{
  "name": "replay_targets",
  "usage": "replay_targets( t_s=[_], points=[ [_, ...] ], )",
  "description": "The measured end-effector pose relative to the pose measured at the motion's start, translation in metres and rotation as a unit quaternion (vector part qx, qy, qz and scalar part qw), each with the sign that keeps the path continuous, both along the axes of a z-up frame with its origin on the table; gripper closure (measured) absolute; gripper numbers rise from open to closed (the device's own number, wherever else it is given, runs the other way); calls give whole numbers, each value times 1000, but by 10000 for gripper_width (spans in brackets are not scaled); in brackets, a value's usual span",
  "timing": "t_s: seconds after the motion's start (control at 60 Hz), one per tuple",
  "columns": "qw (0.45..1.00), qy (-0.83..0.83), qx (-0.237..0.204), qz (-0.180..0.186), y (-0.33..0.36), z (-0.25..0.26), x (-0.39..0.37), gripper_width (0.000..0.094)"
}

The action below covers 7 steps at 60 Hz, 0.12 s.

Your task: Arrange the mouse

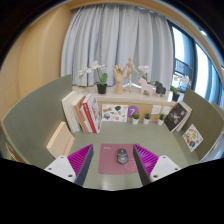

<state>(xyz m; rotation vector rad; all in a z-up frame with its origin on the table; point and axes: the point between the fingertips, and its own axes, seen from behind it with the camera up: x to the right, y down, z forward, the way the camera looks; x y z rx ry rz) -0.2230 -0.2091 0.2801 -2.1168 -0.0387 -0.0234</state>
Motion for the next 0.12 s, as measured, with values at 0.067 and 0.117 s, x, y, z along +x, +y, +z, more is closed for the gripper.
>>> replay_targets(
  t_s=[0.067, 0.117],
  points=[
    [1000, 2, 1, -4, -5, 1, -3, 139],
    [1000, 1, 1, -7, -9, 1, -3, 138]
  ],
)
